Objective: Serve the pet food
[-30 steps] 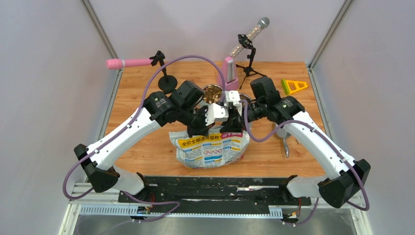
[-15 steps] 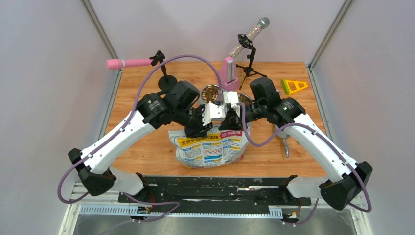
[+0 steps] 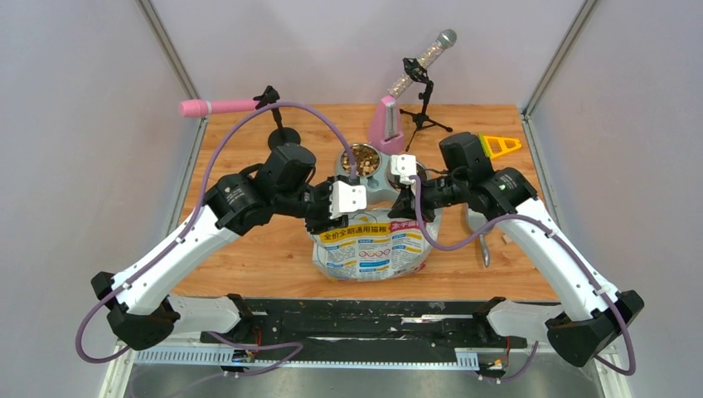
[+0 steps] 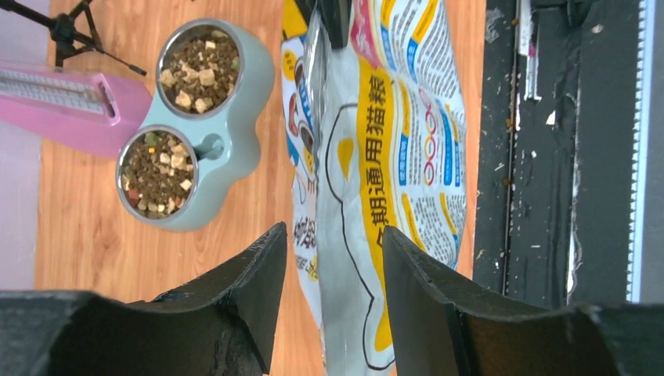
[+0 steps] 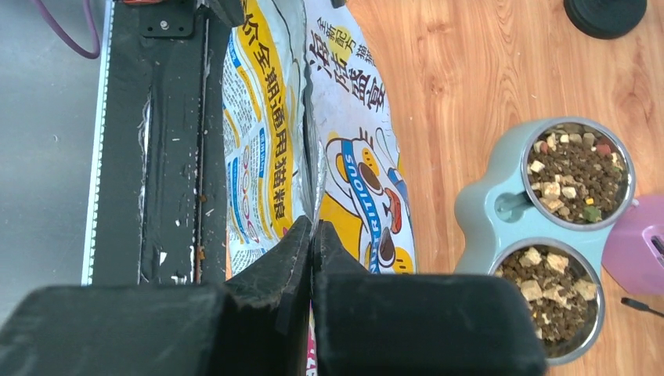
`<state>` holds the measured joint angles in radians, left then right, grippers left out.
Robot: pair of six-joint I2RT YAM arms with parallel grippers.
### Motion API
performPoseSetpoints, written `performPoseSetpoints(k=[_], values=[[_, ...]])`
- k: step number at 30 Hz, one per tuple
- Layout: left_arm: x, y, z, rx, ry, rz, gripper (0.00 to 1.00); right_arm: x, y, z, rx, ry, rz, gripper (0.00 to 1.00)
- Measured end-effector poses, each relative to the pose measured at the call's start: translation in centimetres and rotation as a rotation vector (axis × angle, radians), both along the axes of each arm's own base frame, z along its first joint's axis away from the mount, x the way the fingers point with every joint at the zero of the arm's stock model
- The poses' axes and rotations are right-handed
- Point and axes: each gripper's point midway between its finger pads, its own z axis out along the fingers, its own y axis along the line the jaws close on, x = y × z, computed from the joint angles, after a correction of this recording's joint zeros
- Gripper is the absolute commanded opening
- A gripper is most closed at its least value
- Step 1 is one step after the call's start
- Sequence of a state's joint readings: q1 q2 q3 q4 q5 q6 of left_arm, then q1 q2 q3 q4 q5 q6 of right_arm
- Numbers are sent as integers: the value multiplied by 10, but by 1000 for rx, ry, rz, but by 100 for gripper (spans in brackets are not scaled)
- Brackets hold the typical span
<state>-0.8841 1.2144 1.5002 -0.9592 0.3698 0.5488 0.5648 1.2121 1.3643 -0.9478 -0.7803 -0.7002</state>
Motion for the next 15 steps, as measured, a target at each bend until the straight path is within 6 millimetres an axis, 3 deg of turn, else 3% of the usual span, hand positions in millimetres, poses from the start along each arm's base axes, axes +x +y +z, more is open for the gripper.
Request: performPoseSetpoints(k=[4,7,9,10,12,15], values=[[6,5,-17,47,-16,16,64,-4,-10,1,-20,-13,-18,0],[10,9,-27,77,-22,29,56,-7,-16,1,-34,-19,-33,0],[14,12,-31,86,-22,44,37,-8,-18,1,-40,-19,-42,0],[17,14,-31,87,-21,53,20,-8,-19,1,-43,-20,-46,0],[22,17,-30,80,-18,68,1,-7,-21,1,-48,-26,-54,0],[24,18,-30,71,-13,68,0,-6,-22,2,-51,-33,-60,1]])
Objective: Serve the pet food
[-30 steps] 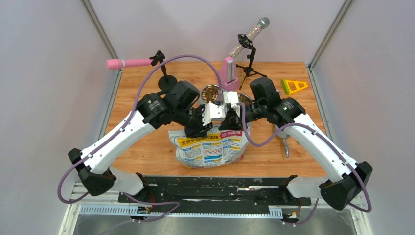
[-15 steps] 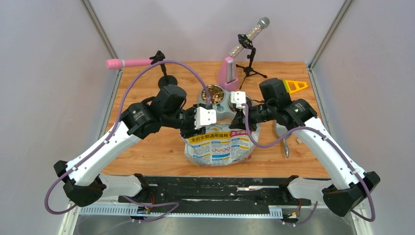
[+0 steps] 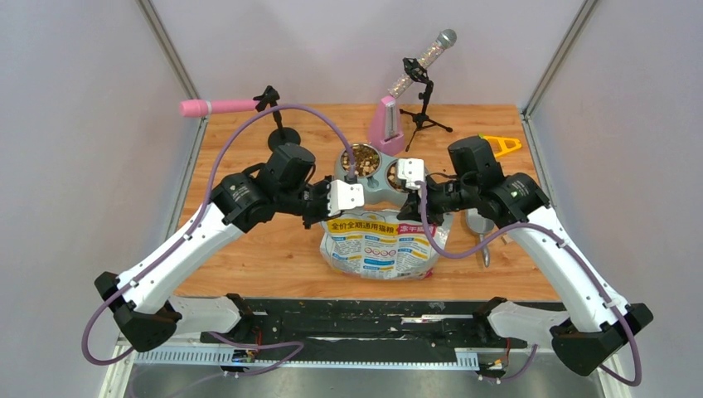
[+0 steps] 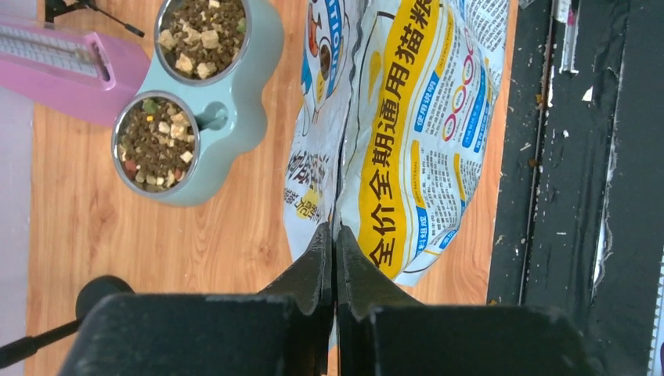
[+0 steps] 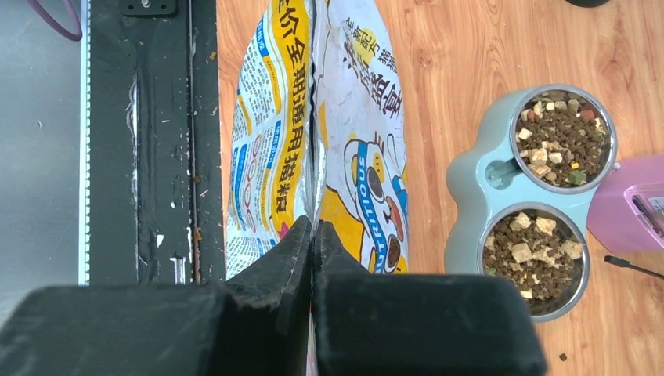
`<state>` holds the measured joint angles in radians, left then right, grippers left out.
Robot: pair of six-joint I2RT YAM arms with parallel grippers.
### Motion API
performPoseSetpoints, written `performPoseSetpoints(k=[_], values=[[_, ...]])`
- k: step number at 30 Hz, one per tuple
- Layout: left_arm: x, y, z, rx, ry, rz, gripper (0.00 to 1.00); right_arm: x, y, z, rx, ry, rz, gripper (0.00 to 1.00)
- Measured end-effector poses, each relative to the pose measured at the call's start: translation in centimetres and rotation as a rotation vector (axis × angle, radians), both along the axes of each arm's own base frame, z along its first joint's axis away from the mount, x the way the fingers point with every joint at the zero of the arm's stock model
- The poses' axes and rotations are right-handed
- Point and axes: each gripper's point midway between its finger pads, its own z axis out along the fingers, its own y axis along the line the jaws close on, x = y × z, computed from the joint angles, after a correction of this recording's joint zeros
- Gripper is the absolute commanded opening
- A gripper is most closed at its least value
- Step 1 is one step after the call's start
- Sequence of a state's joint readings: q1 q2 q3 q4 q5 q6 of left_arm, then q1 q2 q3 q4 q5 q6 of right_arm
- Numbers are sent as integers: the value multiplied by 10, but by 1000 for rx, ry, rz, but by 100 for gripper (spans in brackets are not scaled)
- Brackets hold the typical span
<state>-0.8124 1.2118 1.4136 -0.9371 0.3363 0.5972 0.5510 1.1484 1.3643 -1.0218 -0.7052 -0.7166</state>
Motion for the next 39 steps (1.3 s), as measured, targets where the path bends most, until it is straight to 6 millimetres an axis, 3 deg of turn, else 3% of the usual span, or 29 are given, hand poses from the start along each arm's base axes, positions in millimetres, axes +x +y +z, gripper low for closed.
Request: performPoseSetpoints(k=[3,6,14,18,20,22,23,29,30,33,35,39], values=[[-2,-1,0,-9,10,-13,0,-1,-1,0,0,1,0,7],[-4,-2,1,-15,20,-20,0,-3,-1,1,6,2,3,20],[-14,-1,2,-17,80,-27,0,-6,11,17,90,-20,62,43],[-16,-2,2,-14,110,-22,0,1,22,4,79,28,86,46],[-16,-2,2,-14,118,-17,0,4,28,-4,65,57,95,41],[-16,-3,2,-15,126,-10,0,5,32,-11,54,78,103,11],[-16,-3,2,-16,129,-8,0,4,34,-12,51,80,112,1],[-14,-2,2,-16,137,8,0,-2,38,-14,47,98,130,0],[-13,-2,2,-17,138,11,0,-2,38,-14,47,97,130,7],[-13,-2,2,-18,145,24,0,-2,38,-14,48,101,123,42],[-12,-3,2,-22,151,35,0,0,42,-10,65,92,121,50],[-11,-4,3,-28,166,62,0,-3,56,-1,114,63,160,53]])
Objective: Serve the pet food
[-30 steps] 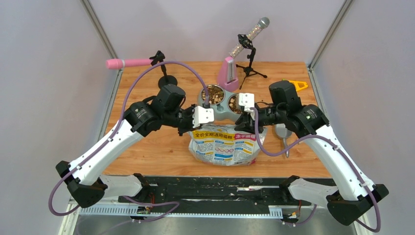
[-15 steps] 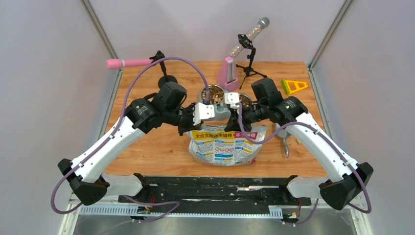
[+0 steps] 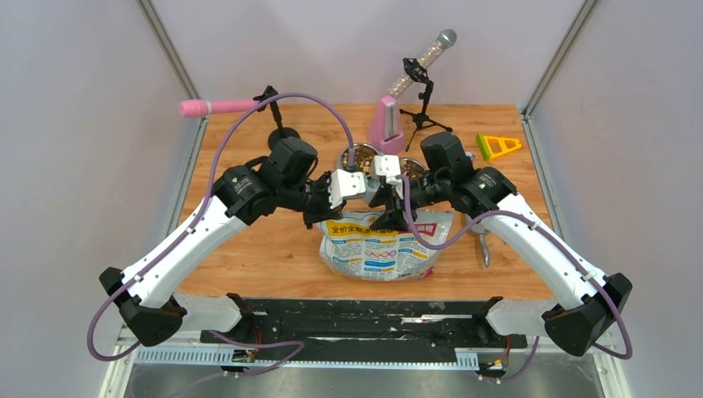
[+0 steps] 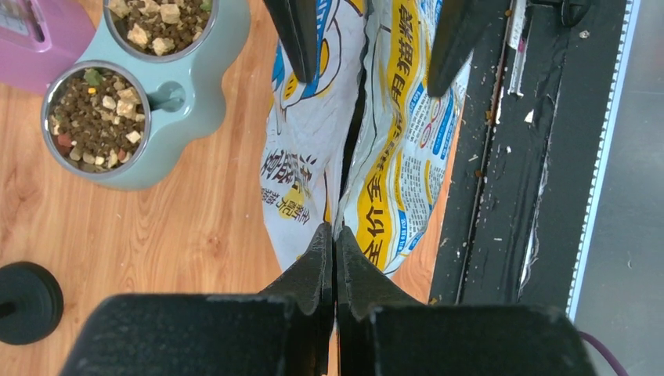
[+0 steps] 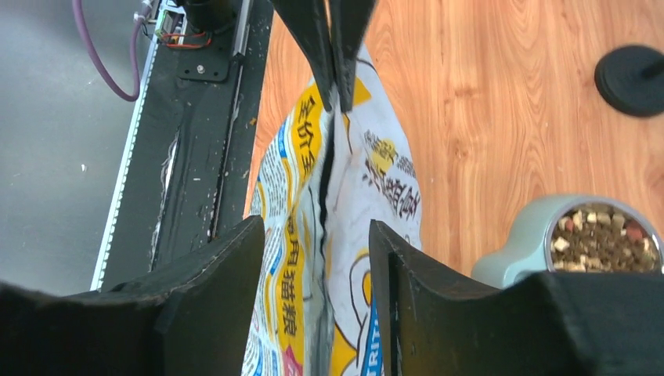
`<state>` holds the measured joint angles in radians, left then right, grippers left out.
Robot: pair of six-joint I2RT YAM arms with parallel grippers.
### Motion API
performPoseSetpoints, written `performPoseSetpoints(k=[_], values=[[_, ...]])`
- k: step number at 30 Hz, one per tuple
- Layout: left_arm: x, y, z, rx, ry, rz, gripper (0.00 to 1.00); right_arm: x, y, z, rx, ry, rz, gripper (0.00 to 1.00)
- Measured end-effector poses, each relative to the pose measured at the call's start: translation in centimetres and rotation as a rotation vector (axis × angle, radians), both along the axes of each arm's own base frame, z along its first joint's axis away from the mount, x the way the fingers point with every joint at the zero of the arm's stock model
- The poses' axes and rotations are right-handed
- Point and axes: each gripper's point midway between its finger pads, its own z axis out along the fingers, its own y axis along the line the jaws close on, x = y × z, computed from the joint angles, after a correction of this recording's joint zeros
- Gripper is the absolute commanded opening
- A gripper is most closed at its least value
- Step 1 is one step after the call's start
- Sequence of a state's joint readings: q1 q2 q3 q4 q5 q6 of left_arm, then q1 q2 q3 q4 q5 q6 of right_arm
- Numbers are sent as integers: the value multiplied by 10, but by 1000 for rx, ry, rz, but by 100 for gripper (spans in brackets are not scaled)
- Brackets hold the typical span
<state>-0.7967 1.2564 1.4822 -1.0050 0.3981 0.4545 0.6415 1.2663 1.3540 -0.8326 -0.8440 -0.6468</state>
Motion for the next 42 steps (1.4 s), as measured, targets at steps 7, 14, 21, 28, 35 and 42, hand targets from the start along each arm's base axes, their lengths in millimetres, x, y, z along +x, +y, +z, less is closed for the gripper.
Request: performPoseSetpoints(k=[7,14,21,28,35,42], values=[[-2,-1,1,-14,29,17,0,-1,27,2,59,-20,16,50],[-2,4,1,-28,41,54,0,6,40,4,86,-6,-2,1],[-2,9,2,-29,17,69,0,8,42,4,75,-8,-38,0],[7,5,6,-59,-70,80,0,15,28,4,28,-65,-110,0],[24,-9,13,-121,-168,69,0,27,6,5,-6,-46,-158,2],[37,-4,18,-165,-168,87,0,37,-14,3,-26,-14,-220,0]])
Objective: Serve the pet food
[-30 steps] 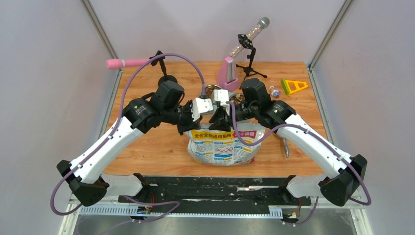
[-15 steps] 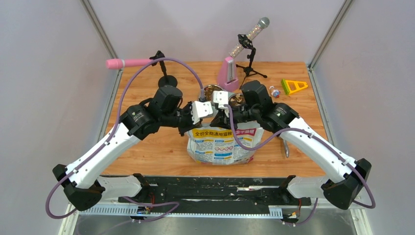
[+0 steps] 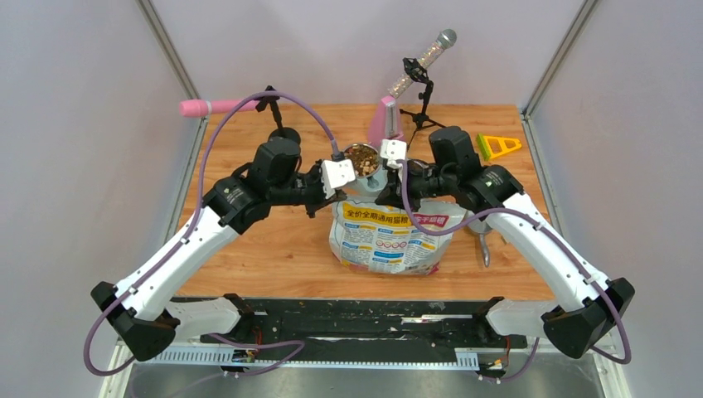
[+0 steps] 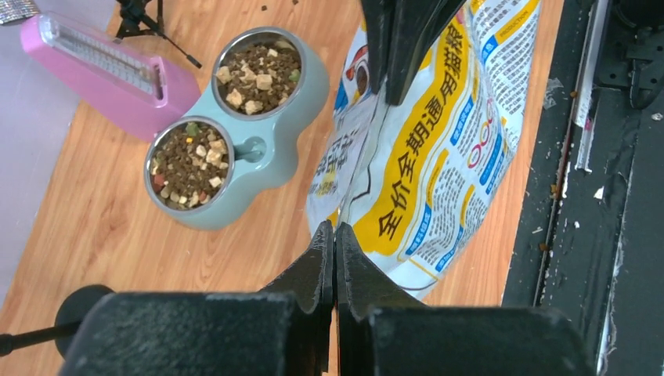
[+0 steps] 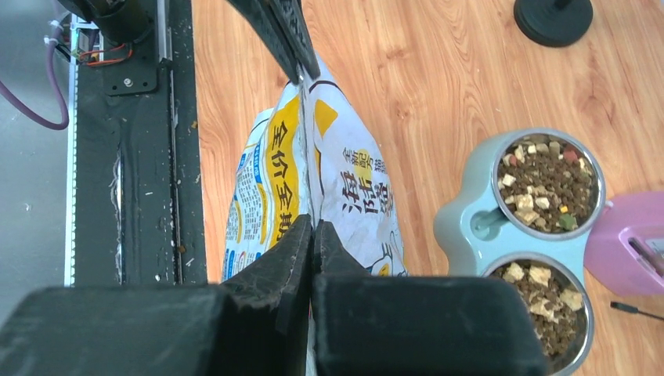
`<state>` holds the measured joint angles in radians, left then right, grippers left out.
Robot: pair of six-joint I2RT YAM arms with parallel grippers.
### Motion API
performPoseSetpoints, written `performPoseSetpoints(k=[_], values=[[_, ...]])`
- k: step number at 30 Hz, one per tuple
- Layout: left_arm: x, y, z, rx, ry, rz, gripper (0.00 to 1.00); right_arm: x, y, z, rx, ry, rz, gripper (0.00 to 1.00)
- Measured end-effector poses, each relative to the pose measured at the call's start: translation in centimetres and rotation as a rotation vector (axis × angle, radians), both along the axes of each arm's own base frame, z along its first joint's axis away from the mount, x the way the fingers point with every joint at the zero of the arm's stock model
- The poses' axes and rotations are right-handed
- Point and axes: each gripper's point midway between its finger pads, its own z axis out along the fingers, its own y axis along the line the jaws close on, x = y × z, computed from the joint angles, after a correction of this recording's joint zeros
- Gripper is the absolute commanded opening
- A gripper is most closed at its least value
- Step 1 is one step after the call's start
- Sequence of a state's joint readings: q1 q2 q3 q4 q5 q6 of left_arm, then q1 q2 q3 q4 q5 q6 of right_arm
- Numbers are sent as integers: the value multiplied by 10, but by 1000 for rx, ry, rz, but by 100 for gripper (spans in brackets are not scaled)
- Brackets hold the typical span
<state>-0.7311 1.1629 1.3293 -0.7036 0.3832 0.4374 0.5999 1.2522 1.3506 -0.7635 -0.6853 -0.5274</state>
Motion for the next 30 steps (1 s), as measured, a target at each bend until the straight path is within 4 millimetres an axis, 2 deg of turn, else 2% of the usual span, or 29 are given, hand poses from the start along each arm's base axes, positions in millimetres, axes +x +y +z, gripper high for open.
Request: performPoseSetpoints(k=[6,9,11,12,14,16,22,25,30], values=[[11,14,1,1,2,31,0,3,-12,-1,-33,15,-39,0],[26,41,1,52,-12,142,0,3,-25,-3,-60,38,-71,0],[33,61,0,80,-7,213,36,3,-33,-3,-69,47,-86,0],[33,65,1,84,-5,222,67,2,-35,-3,-73,51,-88,0],[28,62,5,78,-1,192,95,-1,-37,-3,-75,61,-83,0],[19,54,11,48,20,138,99,-3,-36,-2,-68,67,-74,0],[0,24,28,-53,81,-48,100,-9,-25,0,-3,131,-48,0],[-7,8,25,-80,137,-149,100,-7,-17,0,27,180,-51,0],[-20,-11,9,-73,242,-294,100,1,-4,0,68,234,-52,0]])
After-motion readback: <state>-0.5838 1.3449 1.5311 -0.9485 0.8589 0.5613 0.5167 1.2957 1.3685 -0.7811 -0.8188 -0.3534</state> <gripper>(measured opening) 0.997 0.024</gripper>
